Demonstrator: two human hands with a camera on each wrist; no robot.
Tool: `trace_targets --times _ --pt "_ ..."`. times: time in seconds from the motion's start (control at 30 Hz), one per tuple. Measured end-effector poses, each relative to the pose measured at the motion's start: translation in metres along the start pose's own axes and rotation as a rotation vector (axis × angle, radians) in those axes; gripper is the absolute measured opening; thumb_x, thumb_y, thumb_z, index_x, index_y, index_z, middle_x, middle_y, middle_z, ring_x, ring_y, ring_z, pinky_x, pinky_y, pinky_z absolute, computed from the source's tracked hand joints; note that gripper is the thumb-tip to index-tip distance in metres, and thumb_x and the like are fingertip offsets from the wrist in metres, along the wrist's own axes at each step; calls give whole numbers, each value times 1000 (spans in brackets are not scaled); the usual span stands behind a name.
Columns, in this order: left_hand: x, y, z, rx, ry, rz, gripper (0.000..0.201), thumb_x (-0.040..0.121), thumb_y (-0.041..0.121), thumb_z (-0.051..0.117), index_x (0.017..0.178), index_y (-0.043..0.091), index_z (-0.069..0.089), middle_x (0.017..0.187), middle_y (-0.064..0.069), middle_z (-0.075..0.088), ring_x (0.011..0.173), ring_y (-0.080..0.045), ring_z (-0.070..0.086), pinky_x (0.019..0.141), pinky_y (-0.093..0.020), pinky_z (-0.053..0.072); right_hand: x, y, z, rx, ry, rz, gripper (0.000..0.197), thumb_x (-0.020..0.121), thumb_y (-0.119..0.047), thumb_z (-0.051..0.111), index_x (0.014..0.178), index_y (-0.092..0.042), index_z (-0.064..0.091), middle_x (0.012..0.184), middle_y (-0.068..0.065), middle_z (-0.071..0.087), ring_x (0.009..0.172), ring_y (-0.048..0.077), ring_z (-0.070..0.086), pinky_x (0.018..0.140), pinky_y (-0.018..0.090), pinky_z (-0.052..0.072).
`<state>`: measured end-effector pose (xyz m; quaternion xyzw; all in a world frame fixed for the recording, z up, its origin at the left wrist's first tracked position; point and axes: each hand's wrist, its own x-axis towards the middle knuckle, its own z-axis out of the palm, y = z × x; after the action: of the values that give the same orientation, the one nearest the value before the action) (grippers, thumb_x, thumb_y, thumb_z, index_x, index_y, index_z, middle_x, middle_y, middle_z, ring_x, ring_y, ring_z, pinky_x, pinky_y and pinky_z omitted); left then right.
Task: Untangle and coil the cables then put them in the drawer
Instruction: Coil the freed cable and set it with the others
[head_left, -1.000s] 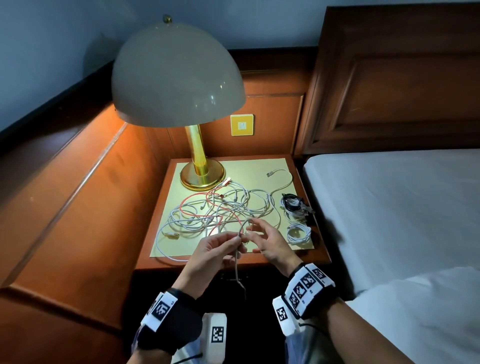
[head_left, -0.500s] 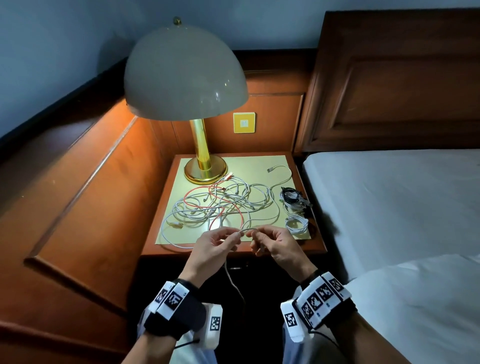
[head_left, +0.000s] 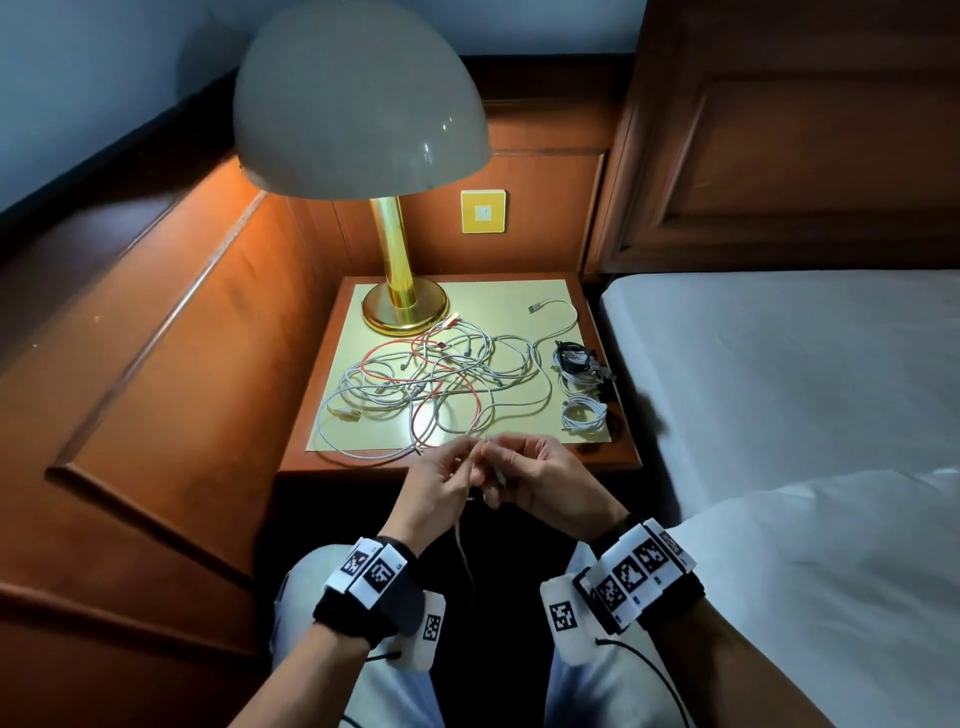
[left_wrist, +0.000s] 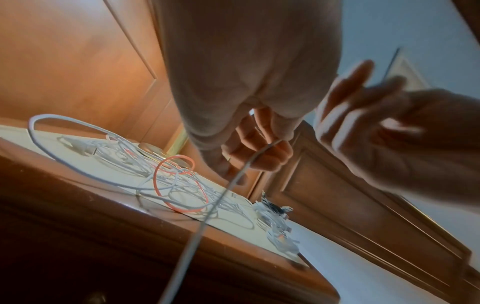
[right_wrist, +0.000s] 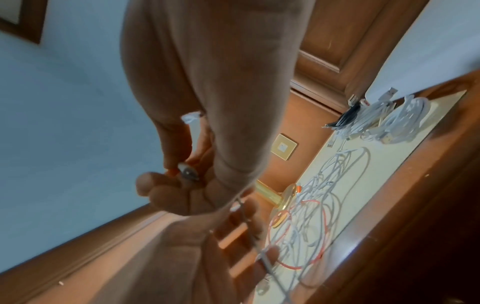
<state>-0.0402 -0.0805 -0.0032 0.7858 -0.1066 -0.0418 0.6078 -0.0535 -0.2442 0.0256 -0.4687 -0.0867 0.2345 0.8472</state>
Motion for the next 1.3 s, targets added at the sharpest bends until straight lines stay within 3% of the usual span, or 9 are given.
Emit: trace_targets --times 0.07,0.2,0.43,0.6,0.77,0.9,1.0,1.13,1.3 --pt "-7 -3 12 35 -5 0 42 102 7 52 82 40 68 66 8 61 62 -7 55 66 -25 48 6 -6 4 56 78 -115 20 95 -12 61 101 4 70 89 19 68 71 22 66 65 27 56" --pt "-20 -3 24 58 -55 -19 20 104 19 53 88 21 66 66 8 54 58 -9 48 60 -27 43 19 -15 4 -42 290 -356 13 90 -7 65 96 -5 77 96 19 75 90 31 72 89 37 59" --pt "-15 0 11 313 25 165 10 99 19 62 91 18 67 76 11 64 70 -1 55 69 -12 41 21 4 -27 -837 364 -522 21 87 5 72 106 -2 76 106 3 77 101 12 73 93 31 58" --pt "-10 1 2 459 93 314 9 95 18 65 94 11 69 84 -2 67 73 -13 58 71 -18 43 10 10 -33 -941 284 -338 14 94 -3 65 93 -13 75 91 -5 76 89 4 70 86 27 56" --pt "-8 6 -6 463 108 360 6 86 14 77 87 12 72 81 3 65 69 -7 56 68 -6 40 -1 13 -33 -758 148 -85 28 104 -18 55 81 -13 70 79 -2 65 78 11 56 80 28 45" --pt "-6 4 -10 410 52 399 7 85 18 76 87 14 71 84 5 65 72 -10 60 70 -19 49 -16 17 -28 -514 53 19 31 107 -17 47 90 -4 70 90 12 66 86 19 59 85 25 48" --pt "-5 5 -10 336 37 374 11 83 21 80 85 15 70 81 4 66 73 -11 61 70 -25 51 -20 27 -28 -310 66 84 29 106 -11 44 109 9 65 98 17 65 93 24 63 90 31 51" --pt "-7 6 -8 242 4 261 12 84 27 78 84 17 72 81 4 69 78 -13 65 74 -30 52 -22 30 -23 -162 39 126 25 101 -10 47 113 -1 67 102 15 65 97 25 60 97 36 49" --pt "-8 3 -10 63 -28 64 10 87 24 79 85 16 73 77 1 71 72 -12 64 71 -28 51 -25 28 -18 -313 22 136 25 106 -10 47 115 0 68 102 13 68 98 24 63 100 39 51"
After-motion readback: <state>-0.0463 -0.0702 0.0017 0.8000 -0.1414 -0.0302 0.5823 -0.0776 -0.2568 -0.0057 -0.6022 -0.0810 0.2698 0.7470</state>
